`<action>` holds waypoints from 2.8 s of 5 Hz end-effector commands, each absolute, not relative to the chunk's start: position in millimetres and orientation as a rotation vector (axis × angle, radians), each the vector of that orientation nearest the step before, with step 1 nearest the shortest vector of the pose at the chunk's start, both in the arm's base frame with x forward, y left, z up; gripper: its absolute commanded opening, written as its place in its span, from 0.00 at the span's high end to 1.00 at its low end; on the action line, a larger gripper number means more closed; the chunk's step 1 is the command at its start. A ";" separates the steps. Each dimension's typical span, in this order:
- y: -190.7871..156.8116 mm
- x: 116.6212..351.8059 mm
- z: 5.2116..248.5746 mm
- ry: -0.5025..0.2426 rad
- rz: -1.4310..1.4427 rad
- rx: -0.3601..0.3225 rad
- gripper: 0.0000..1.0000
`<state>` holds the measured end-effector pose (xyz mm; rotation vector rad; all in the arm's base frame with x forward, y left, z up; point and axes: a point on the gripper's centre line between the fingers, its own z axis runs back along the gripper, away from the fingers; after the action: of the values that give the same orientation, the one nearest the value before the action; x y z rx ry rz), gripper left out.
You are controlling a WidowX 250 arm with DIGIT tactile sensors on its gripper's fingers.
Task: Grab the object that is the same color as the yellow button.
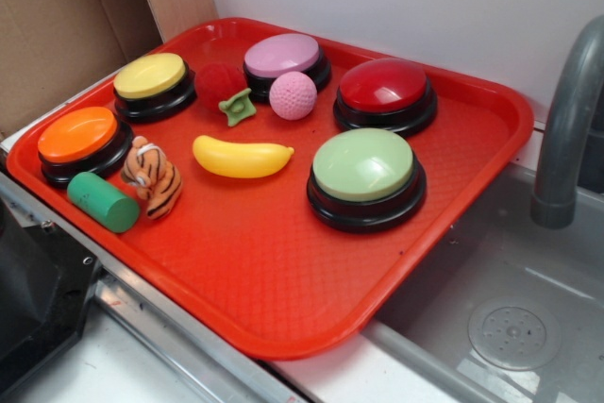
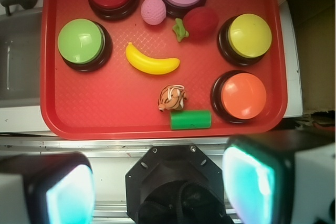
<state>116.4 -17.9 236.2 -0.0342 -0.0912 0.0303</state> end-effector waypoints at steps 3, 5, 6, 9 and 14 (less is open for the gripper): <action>-34.0 158.1 201.1 -0.066 -0.273 0.085 0.00; -38.9 195.4 141.6 -0.009 -0.549 0.124 0.00; -35.1 207.8 109.7 -0.013 -0.631 0.115 0.00; -39.1 219.7 34.7 0.029 -0.762 0.021 0.00; -42.0 224.7 35.3 0.047 -0.785 0.031 1.00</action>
<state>216.1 -34.1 21.9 0.0073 0.1136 -0.7676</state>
